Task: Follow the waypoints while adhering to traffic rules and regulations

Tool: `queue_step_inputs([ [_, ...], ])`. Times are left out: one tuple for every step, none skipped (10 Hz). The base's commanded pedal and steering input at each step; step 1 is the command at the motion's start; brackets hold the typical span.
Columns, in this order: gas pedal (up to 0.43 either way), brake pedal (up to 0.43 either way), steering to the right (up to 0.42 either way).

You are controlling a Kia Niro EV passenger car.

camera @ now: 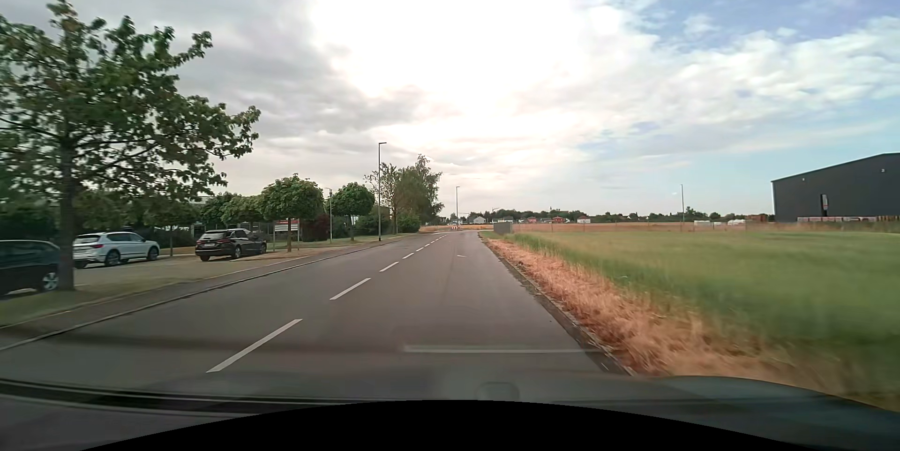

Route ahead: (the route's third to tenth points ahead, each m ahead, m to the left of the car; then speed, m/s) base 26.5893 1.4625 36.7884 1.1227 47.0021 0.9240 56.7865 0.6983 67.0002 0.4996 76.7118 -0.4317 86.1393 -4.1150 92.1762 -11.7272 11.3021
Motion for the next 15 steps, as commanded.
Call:
queue_step_inputs([
  [0.177, 0.0, -0.01],
  [0.177, 0.0, -0.01],
  [0.177, 0.0, -0.008],
  [0.177, 0.0, -0.005],
  [0.177, 0.0, -0.003],
  [0.177, 0.0, -0.004],
  [0.177, 0.0, -0.003],
  [0.177, 0.0, -0.003],
  [0.177, 0.0, -0.004],
  [0.177, 0.0, -0.004],
  [0.177, 0.0, -0.003],
  [0.177, 0.0, -0.004],
  [0.169, 0.0, -0.004],
  [0.157, 0.0, -0.004],
  [0.118, 0.0, -0.004],
])
